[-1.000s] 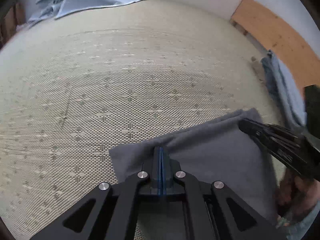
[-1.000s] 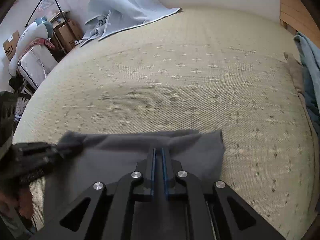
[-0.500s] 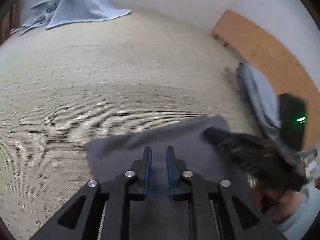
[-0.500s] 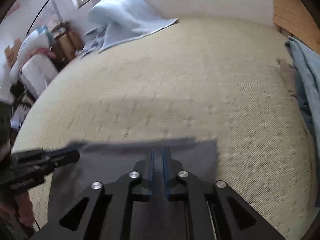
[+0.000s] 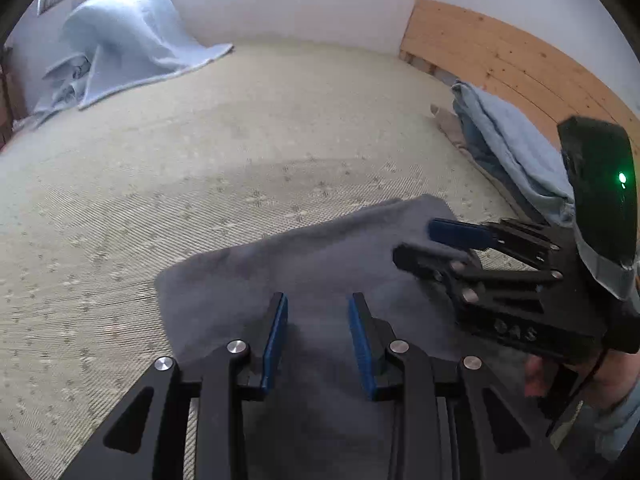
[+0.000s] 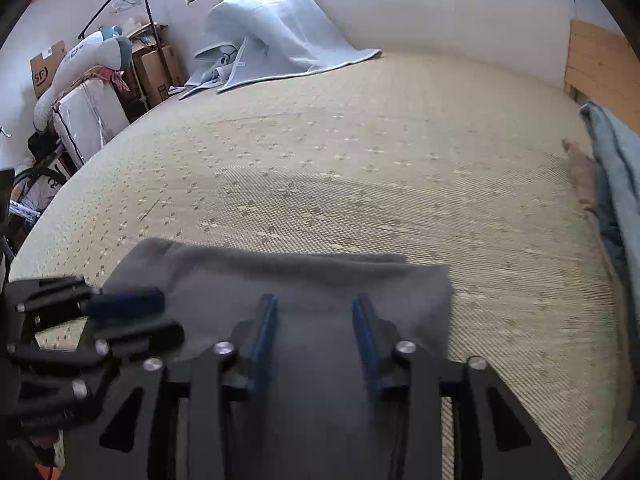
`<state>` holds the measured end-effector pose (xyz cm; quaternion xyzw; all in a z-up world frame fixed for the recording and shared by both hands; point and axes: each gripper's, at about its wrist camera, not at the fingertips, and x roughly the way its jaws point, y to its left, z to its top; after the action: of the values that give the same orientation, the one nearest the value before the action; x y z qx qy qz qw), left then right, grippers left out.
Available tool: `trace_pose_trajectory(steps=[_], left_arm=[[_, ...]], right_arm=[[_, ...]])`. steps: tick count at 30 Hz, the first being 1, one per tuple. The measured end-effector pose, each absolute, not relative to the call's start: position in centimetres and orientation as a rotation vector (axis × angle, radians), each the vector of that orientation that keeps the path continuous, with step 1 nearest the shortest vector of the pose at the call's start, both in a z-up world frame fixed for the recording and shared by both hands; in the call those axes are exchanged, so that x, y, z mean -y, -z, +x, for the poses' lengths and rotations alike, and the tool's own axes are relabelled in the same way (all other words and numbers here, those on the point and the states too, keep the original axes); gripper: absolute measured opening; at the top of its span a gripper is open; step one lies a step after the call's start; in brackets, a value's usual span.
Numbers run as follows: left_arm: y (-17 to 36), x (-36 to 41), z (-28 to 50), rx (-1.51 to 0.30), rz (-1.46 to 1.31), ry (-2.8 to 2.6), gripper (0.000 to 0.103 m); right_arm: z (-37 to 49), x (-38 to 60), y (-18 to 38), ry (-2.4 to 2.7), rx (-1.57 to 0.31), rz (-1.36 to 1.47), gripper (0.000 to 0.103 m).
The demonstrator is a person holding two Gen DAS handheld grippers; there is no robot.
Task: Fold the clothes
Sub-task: 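Open the right gripper and lift both grippers off the folded T-shirt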
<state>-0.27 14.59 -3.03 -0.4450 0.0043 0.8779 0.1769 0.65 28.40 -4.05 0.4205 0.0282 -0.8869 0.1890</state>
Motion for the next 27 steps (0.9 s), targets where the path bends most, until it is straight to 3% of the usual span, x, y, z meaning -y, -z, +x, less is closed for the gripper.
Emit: trace_pose_trajectory(steps=[5,9,12,14,16,19,27], left_arm=[[2.9,-15.0,3.2,-0.112,-1.255,-2.476,0.034],[3.6,-15.9,4.1,-0.21,-1.275,-2.472,0.036],[2.6,-15.3,4.1,-0.151,-1.3,-2.459,0.036],[1.8,-14.0,4.1,-0.069,-1.315,-2.455,0.043],[0.9,-12.3,4.3,0.026,-1.325,-2.455,0.063],[-0.2,-9.0,4.1,0.201,-1.344,-2.447,0.078],[0.2,-3.2,1.8,0.544,-1.37,-2.414,0.086]], right_arm=[[4.0,-28.6,3.4,2.487,-0.161,1.175,0.066],[6.2,-28.4,4.6,2.452,-0.246,1.223,0.068],[6.7,-28.8,4.9,2.456,-0.232,1.231,0.072],[6.4,-29.4,4.7,2.451,-0.168,1.266,0.075],[6.1,-30.1,4.4,2.451,-0.088,1.298,0.078],[6.0,-30.6,3.3,2.467,-0.026,1.274,0.078],[5.9,-31.5,0.8,2.497,0.12,1.17,0.086]])
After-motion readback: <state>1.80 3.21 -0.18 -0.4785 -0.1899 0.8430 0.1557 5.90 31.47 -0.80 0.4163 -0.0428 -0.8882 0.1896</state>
